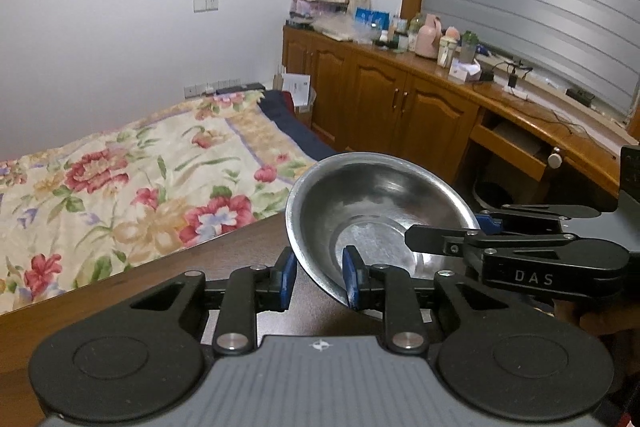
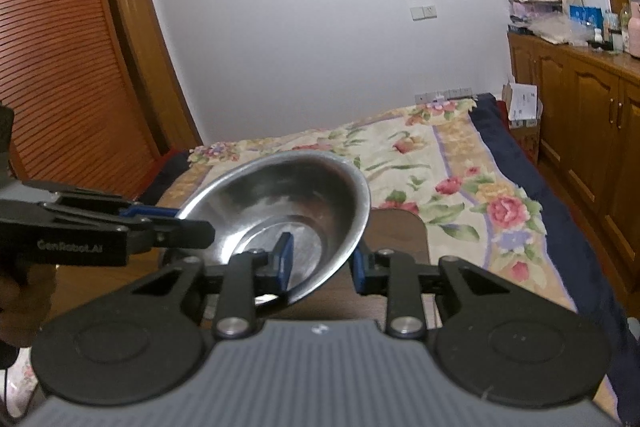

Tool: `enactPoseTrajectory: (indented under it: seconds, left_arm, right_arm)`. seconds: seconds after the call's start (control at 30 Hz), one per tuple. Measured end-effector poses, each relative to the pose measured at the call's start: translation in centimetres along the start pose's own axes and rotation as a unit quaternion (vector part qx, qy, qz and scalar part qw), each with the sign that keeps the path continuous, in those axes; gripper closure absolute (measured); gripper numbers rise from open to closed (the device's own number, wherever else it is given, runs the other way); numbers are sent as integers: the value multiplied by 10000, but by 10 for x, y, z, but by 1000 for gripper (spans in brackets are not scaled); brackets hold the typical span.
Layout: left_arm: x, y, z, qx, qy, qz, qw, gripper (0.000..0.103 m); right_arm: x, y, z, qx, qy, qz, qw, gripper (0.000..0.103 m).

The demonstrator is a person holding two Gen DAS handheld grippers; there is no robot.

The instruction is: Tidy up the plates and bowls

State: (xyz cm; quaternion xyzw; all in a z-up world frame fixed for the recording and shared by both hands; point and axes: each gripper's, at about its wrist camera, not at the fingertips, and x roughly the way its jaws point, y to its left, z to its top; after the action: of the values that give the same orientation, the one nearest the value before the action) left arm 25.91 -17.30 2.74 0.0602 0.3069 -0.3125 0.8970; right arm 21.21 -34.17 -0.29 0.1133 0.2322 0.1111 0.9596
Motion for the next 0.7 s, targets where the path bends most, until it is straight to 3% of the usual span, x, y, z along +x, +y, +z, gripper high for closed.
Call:
enactPoseTrajectory:
  seconds: [0.7]
  left_arm:
    - [-104,6,-44,63,-392,44,9992,77]
  right_arm:
    - [-43,69,-12,-375,-98,224,9990,72]
